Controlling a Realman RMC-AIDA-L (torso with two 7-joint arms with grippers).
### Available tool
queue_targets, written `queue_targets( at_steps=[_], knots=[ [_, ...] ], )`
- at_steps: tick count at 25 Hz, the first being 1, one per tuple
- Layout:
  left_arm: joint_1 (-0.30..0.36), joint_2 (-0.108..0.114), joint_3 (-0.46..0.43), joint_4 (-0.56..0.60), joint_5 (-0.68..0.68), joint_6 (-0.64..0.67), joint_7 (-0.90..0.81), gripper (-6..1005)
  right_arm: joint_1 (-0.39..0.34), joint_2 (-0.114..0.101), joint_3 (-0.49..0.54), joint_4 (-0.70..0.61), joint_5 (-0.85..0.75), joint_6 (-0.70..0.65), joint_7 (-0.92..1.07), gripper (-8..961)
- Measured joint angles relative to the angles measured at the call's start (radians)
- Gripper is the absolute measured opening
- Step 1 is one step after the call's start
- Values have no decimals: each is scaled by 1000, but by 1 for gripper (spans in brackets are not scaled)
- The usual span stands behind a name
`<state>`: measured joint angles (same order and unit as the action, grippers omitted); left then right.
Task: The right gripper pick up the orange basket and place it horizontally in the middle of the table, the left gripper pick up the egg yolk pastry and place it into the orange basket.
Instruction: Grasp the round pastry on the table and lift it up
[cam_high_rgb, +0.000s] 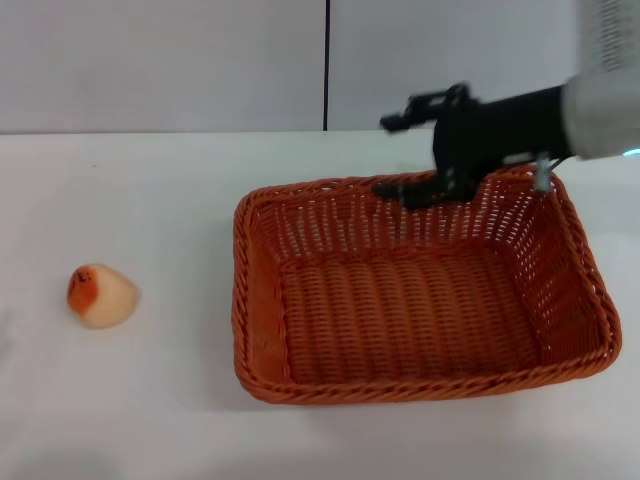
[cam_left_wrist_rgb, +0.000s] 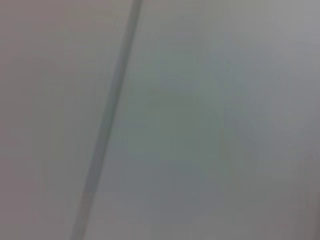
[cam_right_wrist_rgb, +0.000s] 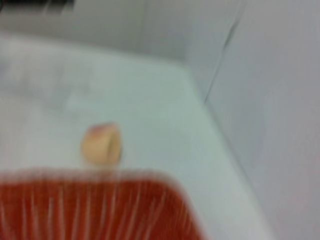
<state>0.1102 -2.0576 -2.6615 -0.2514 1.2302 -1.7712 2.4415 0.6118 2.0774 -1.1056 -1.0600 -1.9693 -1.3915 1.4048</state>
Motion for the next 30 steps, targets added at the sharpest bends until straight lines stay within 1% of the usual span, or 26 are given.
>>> queue_targets(
  at_steps=[1, 2, 3, 4, 5, 6, 7, 8, 9, 11, 12, 13, 14, 15, 16, 17, 18, 19, 21, 23, 24, 25, 26, 30],
  knots=[
    [0, 1, 12, -32, 25, -2, -16, 847, 0, 0, 0, 0, 0, 0, 0, 661],
    [-1, 3, 24, -73, 63, -3, -41, 847, -47, 0, 1, -55, 77, -18, 14, 680],
    [-9, 4, 34, -142, 131, -4, -94, 847, -150, -1, 3, -148, 242, -43, 26, 700],
    [-19, 5, 36, -184, 173, -2, -126, 847, -150, -1, 3, -148, 242, -43, 26, 720],
    [-19, 5, 36, -184, 173, -2, -126, 847, -186, 1, 4, -174, 303, -46, 26, 739],
    [-31, 5, 36, -222, 219, 2, -153, 847, -281, 5, 10, -206, 455, -58, 16, 759],
    [-41, 5, 36, -242, 248, 5, -166, 847, -324, 6, 13, -206, 528, -66, 10, 759],
    [-69, 5, 35, -283, 322, 14, -196, 847, -359, 6, 15, -200, 588, -77, 5, 759],
    [-69, 5, 35, -283, 322, 14, -196, 847, -359, 6, 15, -200, 588, -77, 5, 759],
    [-105, 5, 29, -310, 391, 25, -223, 847, -423, 6, 25, -174, 704, -110, 1, 759],
    [-124, 4, 28, -317, 424, 34, -232, 847, -448, 7, 32, -158, 745, -133, -4, 759],
    [-153, 2, 30, -319, 459, 57, -238, 847, -494, 8, 46, -114, 825, -193, -28, 759],
    [-153, 2, 30, -319, 459, 57, -238, 846, -494, 8, 46, -114, 825, -193, -28, 759],
    [-169, 1, 33, -317, 472, 75, -238, 846, -525, 8, 53, -56, 903, -253, -66, 759],
    [-185, 0, 35, -312, 489, 97, -236, 846, -525, 8, 53, -56, 903, -253, -66, 759],
    [-197, -2, 37, -307, 505, 116, -234, 846, -540, 7, 55, -23, 942, -281, -87, 759],
    [-227, -5, 44, -300, 538, 153, -232, 846, -563, 6, 64, 33, 1001, -335, -118, 759],
    [-227, -5, 44, -300, 538, 153, -232, 846, -563, 6, 64, 33, 1001, -335, -118, 759],
    [-250, -6, 58, -294, 559, 193, -243, 846, -574, 5, 79, 67, 1023, -367, -128, 759],
    [-250, -6, 58, -294, 559, 193, -243, 846, -580, 6, 102, 111, 1031, -404, -132, 759],
    [-273, -5, 85, -292, 581, 252, -276, 846, -581, 6, 109, 121, 1031, -413, -132, 759],
    [-273, -5, 85, -292, 581, 252, -276, 846, -581, 6, 109, 121, 1031, -413, -132, 759],
    [-278, -6, 98, -294, 585, 284, -278, 846, -582, 6, 114, 130, 1032, -419, -132, 759],
    [-278, -6, 98, -294, 585, 284, -278, 846, -591, 5, 126, 145, 1032, -424, -133, 759]
  ],
)
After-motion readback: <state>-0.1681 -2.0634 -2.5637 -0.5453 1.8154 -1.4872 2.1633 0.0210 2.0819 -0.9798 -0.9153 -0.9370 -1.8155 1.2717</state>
